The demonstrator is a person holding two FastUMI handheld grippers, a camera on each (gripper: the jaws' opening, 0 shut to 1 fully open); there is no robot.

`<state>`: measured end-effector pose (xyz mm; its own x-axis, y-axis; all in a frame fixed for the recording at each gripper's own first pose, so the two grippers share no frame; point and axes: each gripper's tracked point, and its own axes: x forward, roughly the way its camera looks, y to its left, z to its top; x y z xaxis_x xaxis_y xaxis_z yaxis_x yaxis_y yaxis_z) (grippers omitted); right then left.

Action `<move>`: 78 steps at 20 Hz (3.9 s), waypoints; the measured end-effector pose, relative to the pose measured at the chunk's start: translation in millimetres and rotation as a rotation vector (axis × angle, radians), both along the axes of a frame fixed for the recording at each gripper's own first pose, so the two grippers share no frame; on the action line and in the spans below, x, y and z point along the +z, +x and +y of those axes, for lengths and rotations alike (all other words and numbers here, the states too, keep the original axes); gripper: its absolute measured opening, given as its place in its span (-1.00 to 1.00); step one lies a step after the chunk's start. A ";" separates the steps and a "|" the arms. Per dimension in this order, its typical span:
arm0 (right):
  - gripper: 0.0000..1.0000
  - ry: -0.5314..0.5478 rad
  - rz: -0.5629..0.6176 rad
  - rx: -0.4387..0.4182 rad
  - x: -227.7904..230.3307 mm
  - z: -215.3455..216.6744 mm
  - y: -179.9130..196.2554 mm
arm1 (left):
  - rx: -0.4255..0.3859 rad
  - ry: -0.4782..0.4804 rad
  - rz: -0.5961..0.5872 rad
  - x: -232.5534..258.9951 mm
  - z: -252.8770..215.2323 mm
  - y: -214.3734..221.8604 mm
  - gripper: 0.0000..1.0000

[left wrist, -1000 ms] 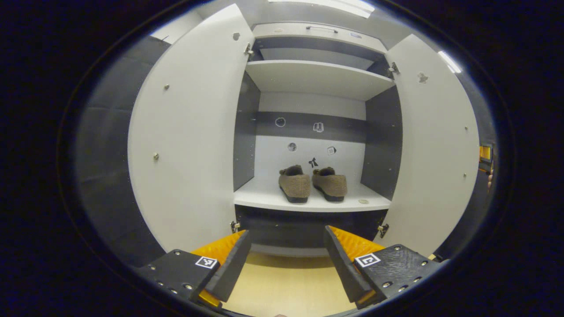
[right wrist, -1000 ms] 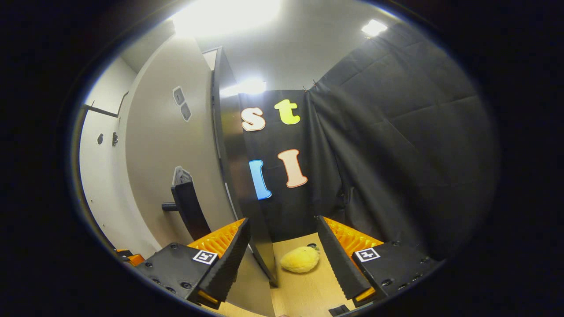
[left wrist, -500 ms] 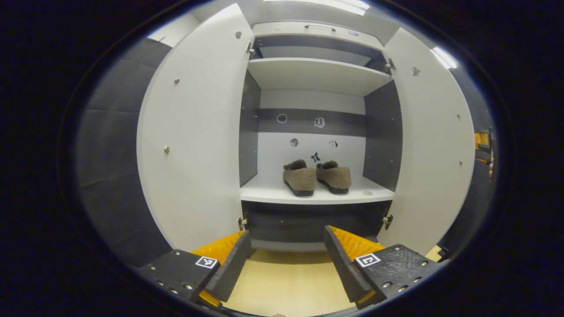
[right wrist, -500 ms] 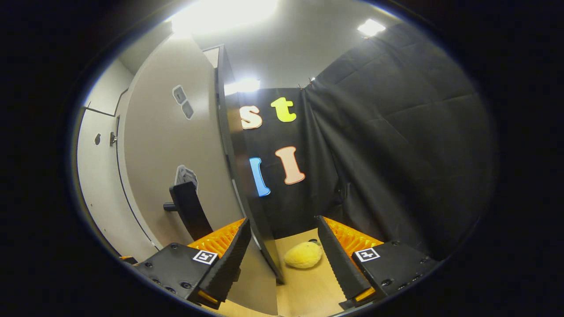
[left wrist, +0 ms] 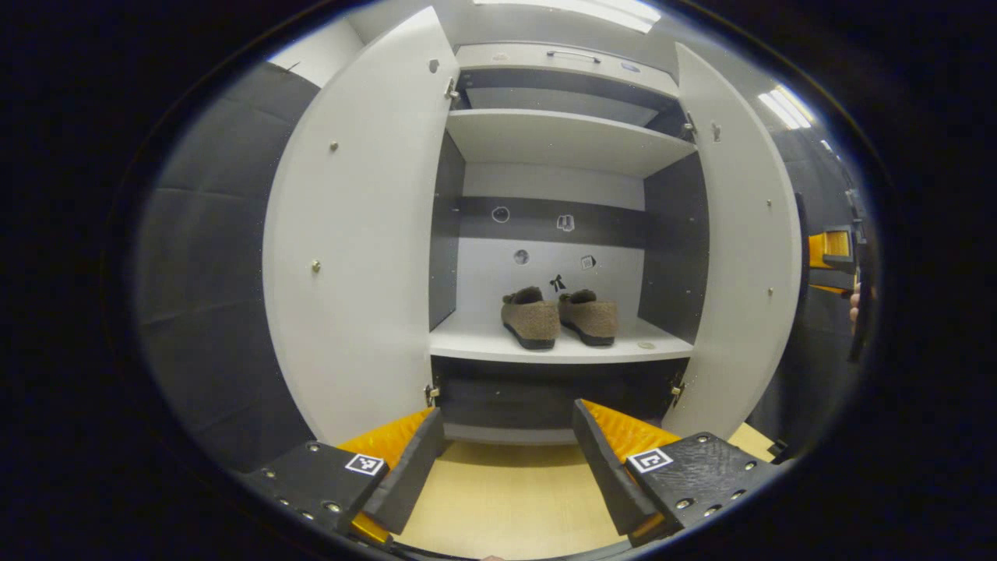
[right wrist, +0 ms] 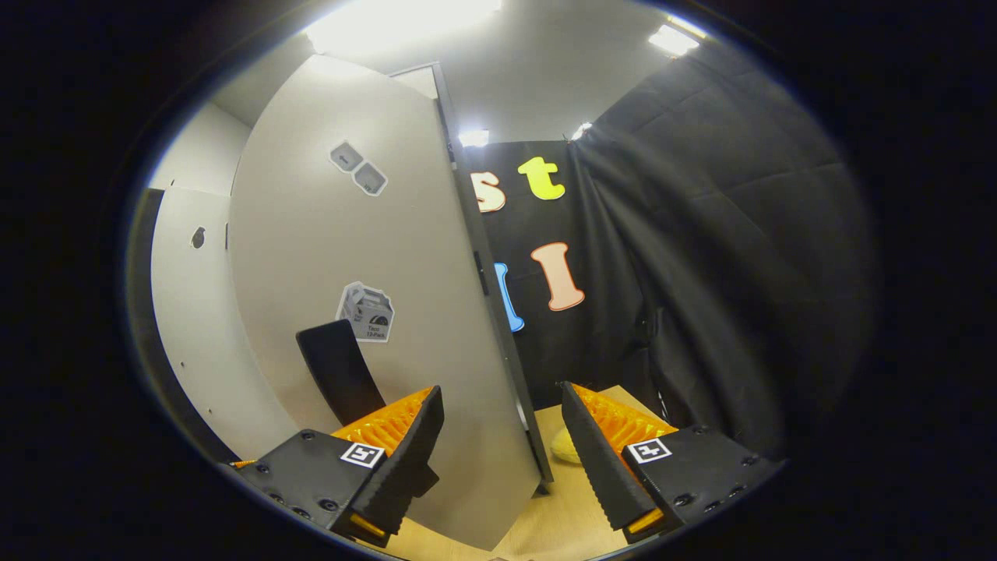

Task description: Grab one shoe with the right hand and put it into the shoe cabinet, grab the other shoe with the left hand and put it into the shoe cabinet; then close the right door with the right hand and the left door with the left hand.

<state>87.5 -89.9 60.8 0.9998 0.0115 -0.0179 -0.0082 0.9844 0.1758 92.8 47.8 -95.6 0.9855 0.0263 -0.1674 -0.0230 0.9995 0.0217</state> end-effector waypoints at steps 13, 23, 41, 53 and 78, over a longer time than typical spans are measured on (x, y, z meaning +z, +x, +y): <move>0.95 -0.113 0.012 0.128 -6.5 77.4 3.9 | 0.150 -0.016 -0.088 27.1 49.2 -14.3 1.00; 0.94 -0.109 0.136 0.105 -80.6 87.5 -17.6 | 0.297 -0.036 -0.268 73.8 124.8 -10.9 1.00; 0.96 -0.135 0.261 -0.051 -142.2 53.7 -70.0 | -0.018 -0.167 -0.245 101.8 118.3 51.7 1.00; 0.95 -0.112 0.234 -0.137 -145.5 16.5 -67.4 | -0.209 -0.155 -0.163 96.1 79.4 59.5 0.88; 0.96 -0.064 0.233 -0.063 -126.4 -25.6 -35.5 | -0.161 -0.063 -0.078 40.9 -95.6 74.5 0.91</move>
<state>52.0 -115.5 -65.6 0.9672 -0.0596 -0.2468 0.0874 0.9908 0.1033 167.3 -47.8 -54.7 0.9862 -0.1405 -0.0871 0.1378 0.9898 -0.0363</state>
